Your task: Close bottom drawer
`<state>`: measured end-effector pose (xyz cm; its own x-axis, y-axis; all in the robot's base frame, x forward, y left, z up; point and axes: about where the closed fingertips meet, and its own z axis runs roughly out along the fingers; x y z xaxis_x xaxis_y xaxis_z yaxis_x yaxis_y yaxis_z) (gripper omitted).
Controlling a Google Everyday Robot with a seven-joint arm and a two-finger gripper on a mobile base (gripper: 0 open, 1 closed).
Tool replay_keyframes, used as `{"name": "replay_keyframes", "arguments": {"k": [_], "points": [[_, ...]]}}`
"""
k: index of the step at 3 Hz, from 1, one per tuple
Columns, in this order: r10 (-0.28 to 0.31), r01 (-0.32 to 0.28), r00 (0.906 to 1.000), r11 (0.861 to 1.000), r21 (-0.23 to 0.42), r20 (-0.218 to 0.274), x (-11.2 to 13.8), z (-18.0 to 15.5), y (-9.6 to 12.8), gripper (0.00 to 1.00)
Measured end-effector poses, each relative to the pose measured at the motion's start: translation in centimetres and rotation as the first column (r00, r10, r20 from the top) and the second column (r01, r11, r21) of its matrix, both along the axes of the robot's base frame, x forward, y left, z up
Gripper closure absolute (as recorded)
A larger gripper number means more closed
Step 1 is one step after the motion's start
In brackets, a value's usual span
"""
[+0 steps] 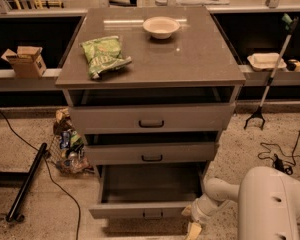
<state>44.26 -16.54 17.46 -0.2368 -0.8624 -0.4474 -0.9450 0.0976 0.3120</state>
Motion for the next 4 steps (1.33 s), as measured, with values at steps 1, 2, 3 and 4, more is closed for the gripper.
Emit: {"name": "replay_keyframes", "arguments": {"k": [1,2,3,4], "points": [[0.000,0.000,1.0000,1.000,0.000,0.000,0.0,0.0,0.0,0.00],[0.000,0.000,1.0000,1.000,0.000,0.000,0.0,0.0,0.0,0.00],[0.034,-0.033,0.9990,0.999,-0.023,0.028,1.1,-0.4,0.1,0.00],[0.046,-0.044,0.9945,0.999,-0.025,0.094,3.3,-0.7,-0.2,0.13]]}}
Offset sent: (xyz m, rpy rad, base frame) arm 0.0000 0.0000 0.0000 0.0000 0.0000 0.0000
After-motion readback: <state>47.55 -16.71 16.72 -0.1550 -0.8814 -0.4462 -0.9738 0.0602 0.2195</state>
